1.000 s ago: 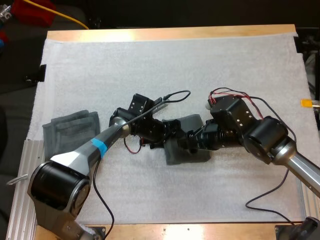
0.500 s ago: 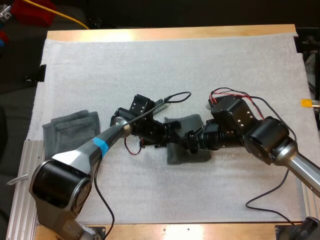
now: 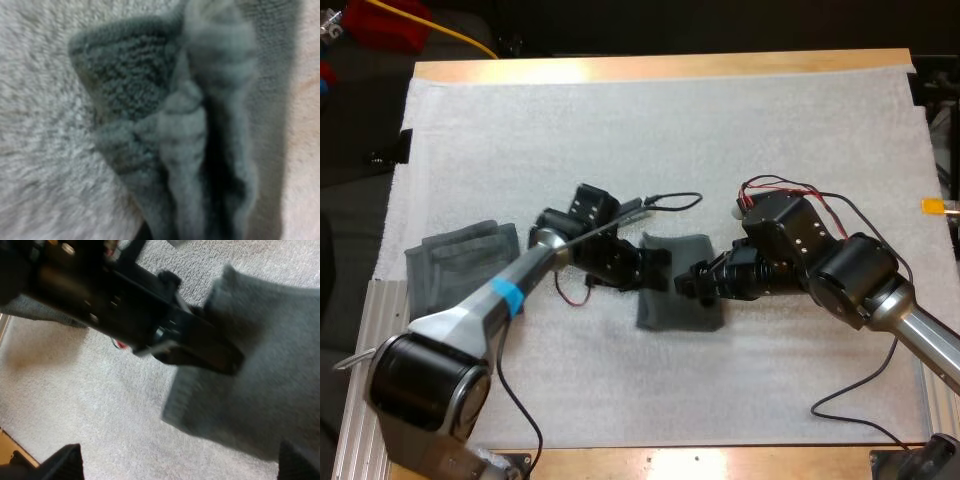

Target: Pick towel from pile, fold and stack

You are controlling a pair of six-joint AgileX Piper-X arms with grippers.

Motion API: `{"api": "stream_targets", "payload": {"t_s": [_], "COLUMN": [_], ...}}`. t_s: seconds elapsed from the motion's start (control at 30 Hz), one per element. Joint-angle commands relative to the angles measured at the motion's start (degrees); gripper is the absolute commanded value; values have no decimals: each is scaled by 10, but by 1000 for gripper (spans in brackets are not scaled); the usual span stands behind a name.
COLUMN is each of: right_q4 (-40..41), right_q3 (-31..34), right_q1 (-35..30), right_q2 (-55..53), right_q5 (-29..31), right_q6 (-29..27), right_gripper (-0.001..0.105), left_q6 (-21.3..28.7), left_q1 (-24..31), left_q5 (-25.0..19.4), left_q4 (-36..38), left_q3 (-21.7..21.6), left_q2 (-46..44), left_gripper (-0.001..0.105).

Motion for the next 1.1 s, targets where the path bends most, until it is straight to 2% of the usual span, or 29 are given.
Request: {"api": "stream_targets", "payload": {"t_s": [0.0, 0.17, 0.47, 0.63, 0.9, 1.07], "right_q4": [1, 1, 1, 1, 1, 1], "right_q3": [-2, -2, -2, -2, -2, -2], "right_q1": [1, 1, 1, 1, 1, 1], "right_q2": [-6, -6, -6, -6, -6, -6], "right_q5": [-3, -3, -4, -4, -4, -18], "right_q6": [-7, -7, -10, -11, -11, -11], "right_gripper": [75, 75, 75, 75, 75, 75], "left_q6": [23, 85, 206, 248, 275, 304], "left_q1": [10, 58, 129, 169, 240, 292], "left_q5": [2, 37, 37, 20, -3, -45], "left_q4": [19, 96, 236, 284, 312, 348], "left_q3": [-10, -50, -107, -118, -118, -120], "left_q2": [-14, -28, -40, -54, -91, -101], "left_gripper": [0, 0, 0, 0, 0, 0]}}
